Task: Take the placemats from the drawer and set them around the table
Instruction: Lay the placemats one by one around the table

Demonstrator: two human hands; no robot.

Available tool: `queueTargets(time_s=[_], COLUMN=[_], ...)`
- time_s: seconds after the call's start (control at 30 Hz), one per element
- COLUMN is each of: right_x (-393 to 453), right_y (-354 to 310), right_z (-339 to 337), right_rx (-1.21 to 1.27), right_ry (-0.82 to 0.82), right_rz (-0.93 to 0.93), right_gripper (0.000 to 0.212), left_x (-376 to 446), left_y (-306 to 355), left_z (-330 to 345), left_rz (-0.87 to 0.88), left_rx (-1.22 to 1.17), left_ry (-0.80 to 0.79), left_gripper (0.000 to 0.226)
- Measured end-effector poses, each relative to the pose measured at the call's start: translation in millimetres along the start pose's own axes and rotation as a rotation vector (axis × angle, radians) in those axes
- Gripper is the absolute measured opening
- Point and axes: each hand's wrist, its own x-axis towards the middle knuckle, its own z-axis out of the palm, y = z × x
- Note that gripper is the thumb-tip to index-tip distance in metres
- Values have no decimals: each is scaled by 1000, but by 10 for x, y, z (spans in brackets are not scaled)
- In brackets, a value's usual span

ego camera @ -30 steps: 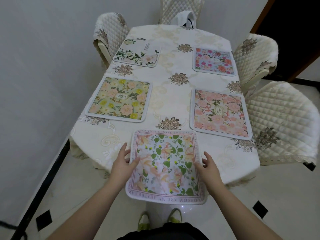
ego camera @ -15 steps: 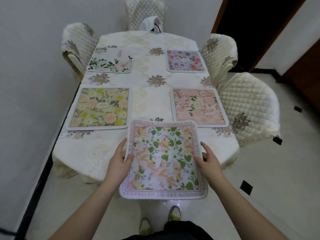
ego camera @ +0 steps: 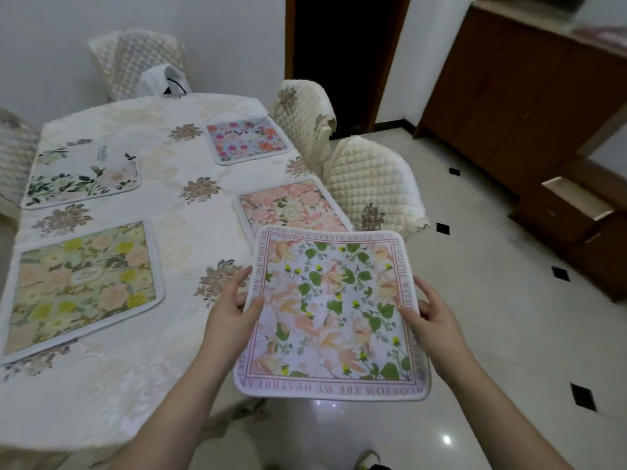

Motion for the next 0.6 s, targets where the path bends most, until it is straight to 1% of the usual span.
queueTargets(time_s=[0.2,0.4,0.6], right_x=[-224,-458,-577], right_y=[58,96,137], right_z=[-755,-1604,-2535], right_rx=[129,304,335], right_ry=[141,245,318], right_rz=[39,57,15], right_gripper=[57,55,56], left_x=[-38,-153,-293], left_y=[499,1034,1549], left_z=[623,1391,2282], left_rz=[24,123,96], left_rx=[-50,-19,-105], left_ry=[-182,-283,-367], left_gripper=[52,51,47])
